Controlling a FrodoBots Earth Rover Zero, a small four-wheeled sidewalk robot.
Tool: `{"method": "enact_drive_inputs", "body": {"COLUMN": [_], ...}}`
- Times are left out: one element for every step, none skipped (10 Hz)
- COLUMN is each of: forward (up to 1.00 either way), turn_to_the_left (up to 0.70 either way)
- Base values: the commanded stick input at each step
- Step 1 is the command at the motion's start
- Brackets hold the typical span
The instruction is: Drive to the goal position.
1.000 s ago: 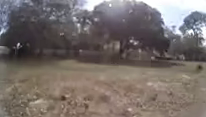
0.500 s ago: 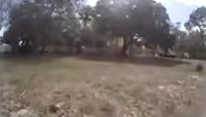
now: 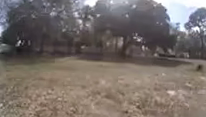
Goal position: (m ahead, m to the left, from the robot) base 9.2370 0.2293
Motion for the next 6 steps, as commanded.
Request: {"method": "enact_drive_inputs", "body": {"forward": [0.7, 0.7, 0.7, 0.7, 0.7, 0.7], "turn_to_the_left": [-0.35, -0.35, -0.35, -0.35, -0.35, -0.35]}}
